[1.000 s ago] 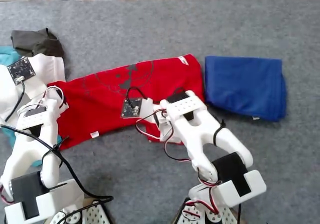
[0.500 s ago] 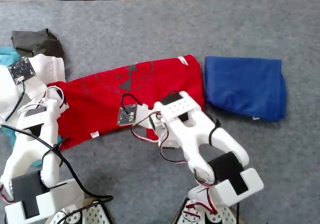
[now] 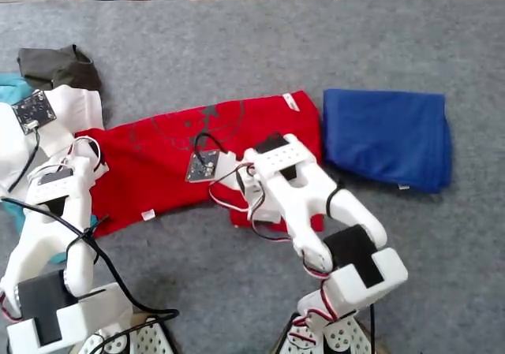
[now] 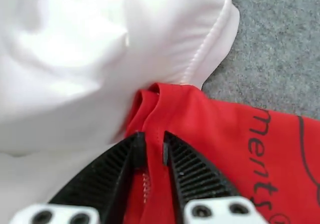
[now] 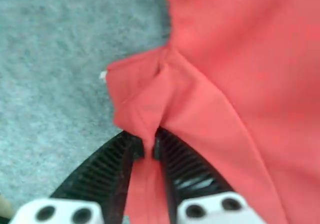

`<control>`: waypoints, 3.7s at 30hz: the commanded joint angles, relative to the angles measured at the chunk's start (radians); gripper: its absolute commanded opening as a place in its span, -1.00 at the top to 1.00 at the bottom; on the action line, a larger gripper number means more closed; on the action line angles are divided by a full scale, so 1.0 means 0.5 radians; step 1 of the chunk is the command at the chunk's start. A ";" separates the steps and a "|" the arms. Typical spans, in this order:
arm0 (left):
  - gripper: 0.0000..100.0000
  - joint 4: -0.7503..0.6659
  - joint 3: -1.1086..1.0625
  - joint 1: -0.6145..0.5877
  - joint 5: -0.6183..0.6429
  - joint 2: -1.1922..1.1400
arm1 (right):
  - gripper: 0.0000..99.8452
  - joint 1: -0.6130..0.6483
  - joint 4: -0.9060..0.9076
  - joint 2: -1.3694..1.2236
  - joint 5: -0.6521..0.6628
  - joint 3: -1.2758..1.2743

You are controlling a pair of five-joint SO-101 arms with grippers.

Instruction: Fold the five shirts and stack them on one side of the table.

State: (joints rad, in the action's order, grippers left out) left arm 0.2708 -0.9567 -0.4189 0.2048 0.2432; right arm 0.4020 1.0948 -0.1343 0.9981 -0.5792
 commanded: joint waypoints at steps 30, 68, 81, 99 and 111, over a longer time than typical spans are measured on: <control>0.82 0.006 0.094 0.014 -0.012 0.009 | 0.97 -0.104 1.329 -1.468 0.626 3.000; 0.82 0.006 0.094 0.023 -0.012 0.009 | 0.97 0.006 0.758 0.069 0.034 0.741; 0.81 0.006 0.091 0.014 -0.012 0.012 | 0.97 0.064 0.135 -0.180 -0.175 0.947; 0.81 0.006 0.081 0.014 -0.015 0.018 | 0.97 0.018 0.203 -1.076 -0.175 1.883; 0.81 0.006 0.078 0.017 -0.015 0.021 | 0.97 -0.055 1.347 -0.839 -0.181 2.708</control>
State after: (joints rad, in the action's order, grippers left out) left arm 0.2708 -0.9567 -0.4189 0.2048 0.2432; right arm 0.3759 1.6517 -0.6268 0.9168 0.6897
